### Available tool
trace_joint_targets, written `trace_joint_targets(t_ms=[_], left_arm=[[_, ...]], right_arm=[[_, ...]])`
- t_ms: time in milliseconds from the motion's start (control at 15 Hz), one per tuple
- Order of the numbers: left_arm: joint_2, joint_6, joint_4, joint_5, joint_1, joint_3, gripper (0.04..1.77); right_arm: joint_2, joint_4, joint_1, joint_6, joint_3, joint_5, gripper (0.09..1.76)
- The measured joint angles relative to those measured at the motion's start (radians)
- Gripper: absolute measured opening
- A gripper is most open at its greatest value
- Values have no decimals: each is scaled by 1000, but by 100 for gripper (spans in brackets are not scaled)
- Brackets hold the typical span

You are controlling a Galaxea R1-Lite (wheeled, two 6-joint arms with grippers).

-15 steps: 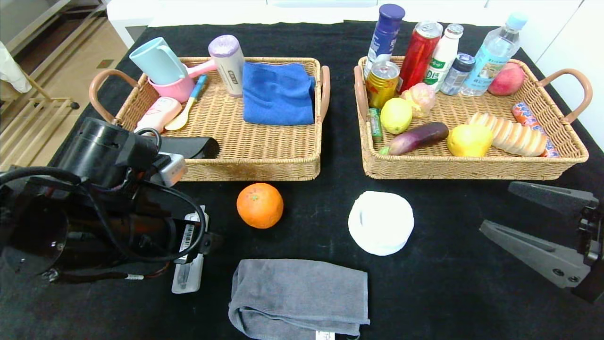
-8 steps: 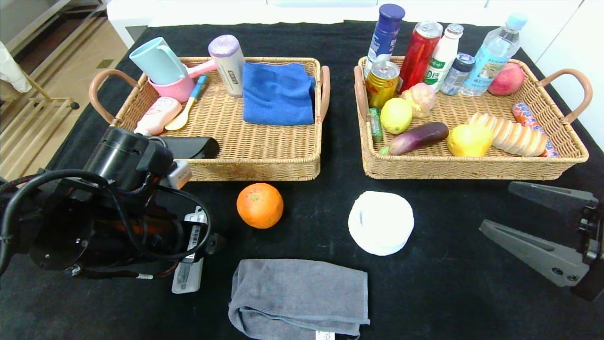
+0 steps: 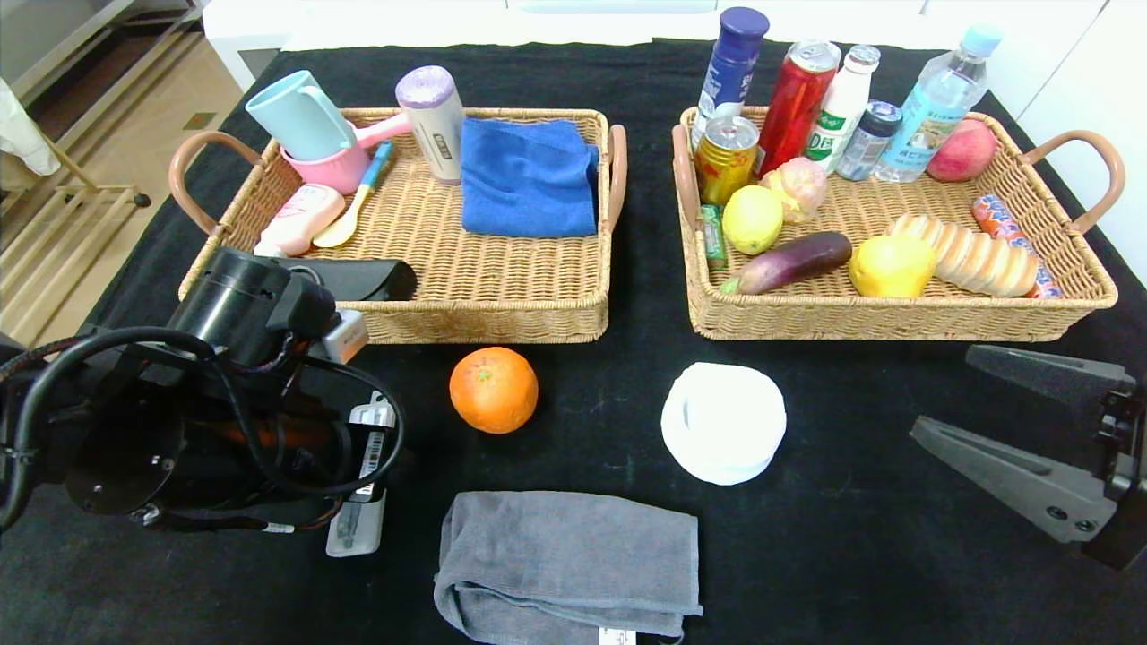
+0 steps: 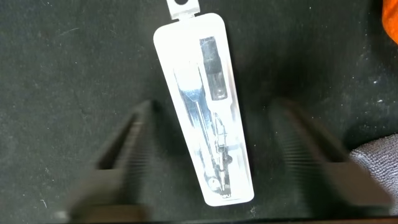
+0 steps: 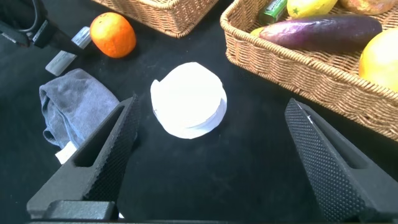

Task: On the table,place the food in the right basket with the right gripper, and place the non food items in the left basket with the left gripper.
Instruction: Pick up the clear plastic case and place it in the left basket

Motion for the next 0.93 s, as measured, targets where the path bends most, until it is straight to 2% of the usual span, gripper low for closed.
trace_joint_targets(t_ms=[133,267,333,933], left_arm=[[0,1,0,-1,1,0,102],[0,2,0,-1,1,0,82],[0,2,0,-1,1,0,65],[11,2,-4,0,0,0,63]], right_arm=[[1,0,0,0,0,0,170],[3,1,0,0,1,0,170],[3,1,0,0,1,0,170],[9,2,0,0,2,0,171]])
